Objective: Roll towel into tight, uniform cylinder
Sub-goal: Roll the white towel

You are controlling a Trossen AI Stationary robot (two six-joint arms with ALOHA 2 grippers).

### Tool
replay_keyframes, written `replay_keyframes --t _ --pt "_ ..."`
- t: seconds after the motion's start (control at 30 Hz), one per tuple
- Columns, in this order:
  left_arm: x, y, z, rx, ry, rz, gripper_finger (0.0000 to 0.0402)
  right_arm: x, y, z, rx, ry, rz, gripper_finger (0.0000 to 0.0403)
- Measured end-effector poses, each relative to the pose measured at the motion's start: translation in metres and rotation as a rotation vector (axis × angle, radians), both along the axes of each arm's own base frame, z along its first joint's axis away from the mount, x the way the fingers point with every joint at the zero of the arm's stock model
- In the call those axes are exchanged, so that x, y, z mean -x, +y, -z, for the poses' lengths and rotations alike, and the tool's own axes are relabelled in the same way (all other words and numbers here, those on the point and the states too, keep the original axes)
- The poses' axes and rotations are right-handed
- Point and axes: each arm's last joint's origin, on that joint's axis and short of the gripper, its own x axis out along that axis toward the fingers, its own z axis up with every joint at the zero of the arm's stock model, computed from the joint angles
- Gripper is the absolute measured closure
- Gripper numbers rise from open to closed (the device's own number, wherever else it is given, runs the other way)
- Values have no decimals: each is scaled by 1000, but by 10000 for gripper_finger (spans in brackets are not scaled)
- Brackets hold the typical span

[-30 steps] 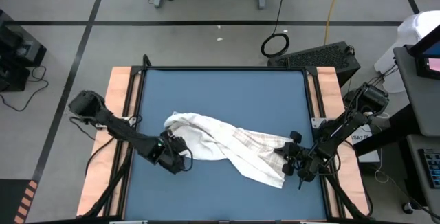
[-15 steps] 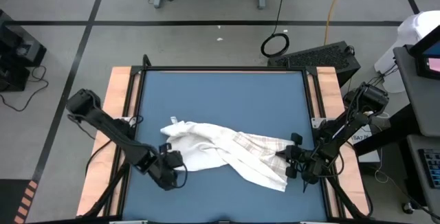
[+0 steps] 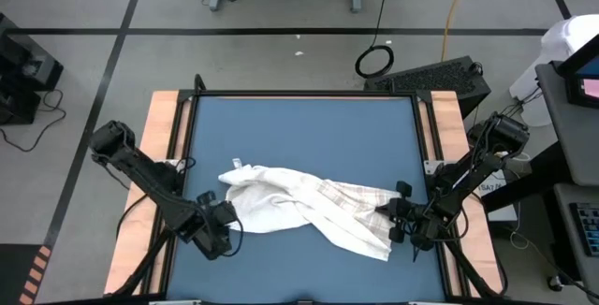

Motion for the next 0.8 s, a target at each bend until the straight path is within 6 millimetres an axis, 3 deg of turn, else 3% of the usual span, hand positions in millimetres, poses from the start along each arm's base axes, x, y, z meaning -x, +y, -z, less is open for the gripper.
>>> replay_keyframes --t 0.3,0.67,0.8 --pt "16 -15 15 -19 117 -41 269 0 0 0 2 0 -1 397" --pt "22 -13 41 -250 226 5 269 0 0 0 6 0 -4 397" --pt "24 -11 47 -286 259 11 295 0 0 0 8 0 -5 397"
